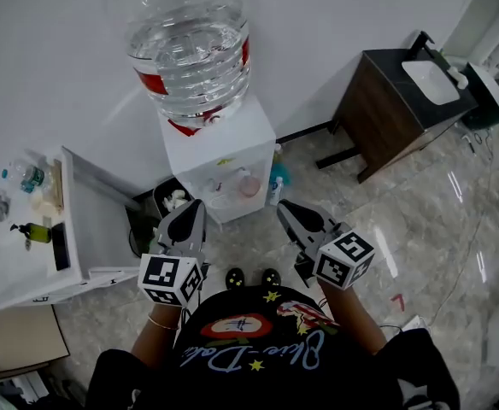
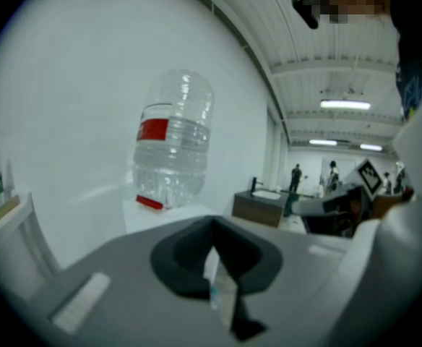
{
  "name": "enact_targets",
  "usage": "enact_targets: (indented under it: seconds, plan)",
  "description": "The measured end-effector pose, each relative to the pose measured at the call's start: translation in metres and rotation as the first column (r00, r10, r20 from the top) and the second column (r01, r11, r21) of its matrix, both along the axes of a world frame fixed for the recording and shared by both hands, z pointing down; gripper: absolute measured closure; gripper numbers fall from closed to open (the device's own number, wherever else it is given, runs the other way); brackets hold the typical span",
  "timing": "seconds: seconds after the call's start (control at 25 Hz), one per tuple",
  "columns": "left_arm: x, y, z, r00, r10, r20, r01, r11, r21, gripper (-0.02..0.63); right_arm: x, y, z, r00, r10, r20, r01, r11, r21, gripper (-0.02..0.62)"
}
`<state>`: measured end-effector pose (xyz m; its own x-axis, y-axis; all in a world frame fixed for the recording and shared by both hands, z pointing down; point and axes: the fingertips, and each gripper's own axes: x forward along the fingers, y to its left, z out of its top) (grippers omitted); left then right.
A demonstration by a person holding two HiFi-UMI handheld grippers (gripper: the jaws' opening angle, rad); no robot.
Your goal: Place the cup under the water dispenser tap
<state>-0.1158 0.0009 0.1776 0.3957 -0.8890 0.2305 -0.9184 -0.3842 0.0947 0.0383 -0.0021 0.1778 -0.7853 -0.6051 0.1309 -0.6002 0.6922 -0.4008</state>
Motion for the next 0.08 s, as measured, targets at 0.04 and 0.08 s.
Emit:
enact_targets:
  seconds: [0.04,0.08]
  plan:
    - [-0.0001,0.0009,0.0014,1.0,-0.002,0.001,0.002,1.0,-0.004,0.607,0.0005,0.0001,-0.0001,1.0,0.0,0.001,0.0,1.0,0.003,0.581]
    - [-0.0001,0.0018,0.0029,1.0,-0.005,0.002,0.005,1.0,-0.007,0.607,0.0009,0.0003,-0.0001,1.0,0.0,0.001,0.0,1.0,0.005,0.581]
